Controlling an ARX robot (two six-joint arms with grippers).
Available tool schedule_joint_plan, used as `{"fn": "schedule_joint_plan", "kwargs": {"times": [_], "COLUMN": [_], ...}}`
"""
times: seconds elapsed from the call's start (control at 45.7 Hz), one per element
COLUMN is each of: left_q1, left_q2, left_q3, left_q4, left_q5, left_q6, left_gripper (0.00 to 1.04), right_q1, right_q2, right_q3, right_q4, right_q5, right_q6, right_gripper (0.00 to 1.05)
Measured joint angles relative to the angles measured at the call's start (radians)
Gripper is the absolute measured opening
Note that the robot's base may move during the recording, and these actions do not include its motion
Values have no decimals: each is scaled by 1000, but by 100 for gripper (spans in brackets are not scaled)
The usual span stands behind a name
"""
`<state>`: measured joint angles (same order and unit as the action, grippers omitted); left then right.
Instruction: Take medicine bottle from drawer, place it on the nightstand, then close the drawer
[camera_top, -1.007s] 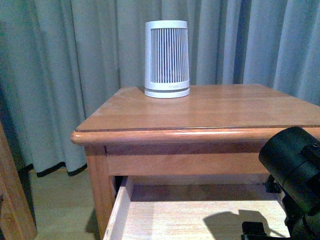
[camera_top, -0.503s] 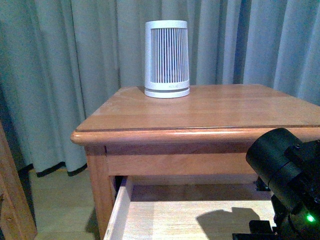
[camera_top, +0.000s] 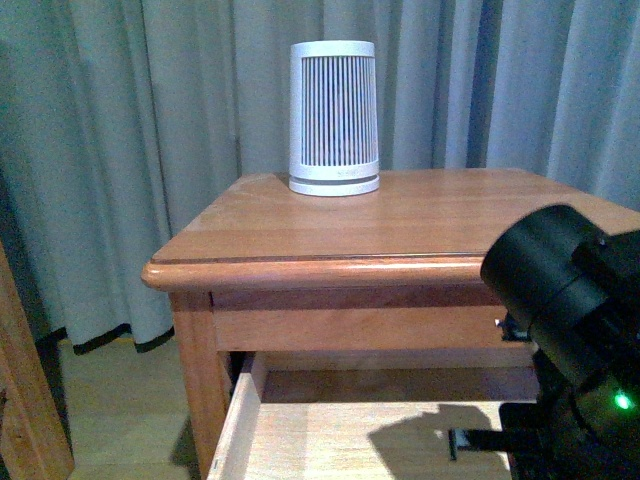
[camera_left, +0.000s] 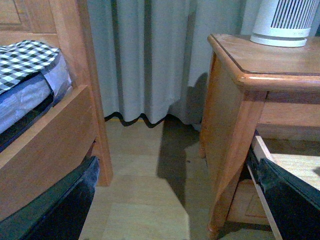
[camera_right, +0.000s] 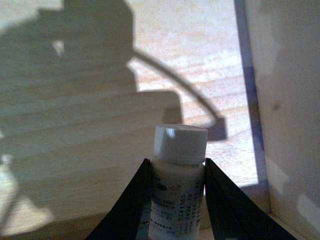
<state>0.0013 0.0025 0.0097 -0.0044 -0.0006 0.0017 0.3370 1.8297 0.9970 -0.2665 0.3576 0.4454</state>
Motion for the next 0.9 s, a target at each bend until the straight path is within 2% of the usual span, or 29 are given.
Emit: {"fn": "schedule_joint_plan", "kwargs": {"times": [0.219,0.35,0.438,0.503,0.591,0.7,0.81,0.897], "left_q1": [0,0,0,0,0,0,0,0], "left_q2": [0,0,0,0,0,0,0,0], "left_q3": [0,0,0,0,0,0,0,0], "left_q4": [0,0,0,0,0,0,0,0], "left_q5": [0,0,0,0,0,0,0,0], "left_q6": [0,0,0,0,0,0,0,0], "left_gripper": [98,98,98,98,98,98,98,98], "right_q1": [84,172,193,179,138,89,27,-2], "right_q2": [-165,-313,-399,-460,-492,-475,-394,-324], "right_q3": [-11,-70,-101,-106,-89,-43,61,126], "right_q4": [11,47,103,205,278,299,291,295], "right_q5": [75,160,220,274,274,237,155,142], "right_q6": [-2,-26,-72,-141,-207,-250,-260,-255], "right_gripper": [26,26,26,26,26,26,26,26]}}
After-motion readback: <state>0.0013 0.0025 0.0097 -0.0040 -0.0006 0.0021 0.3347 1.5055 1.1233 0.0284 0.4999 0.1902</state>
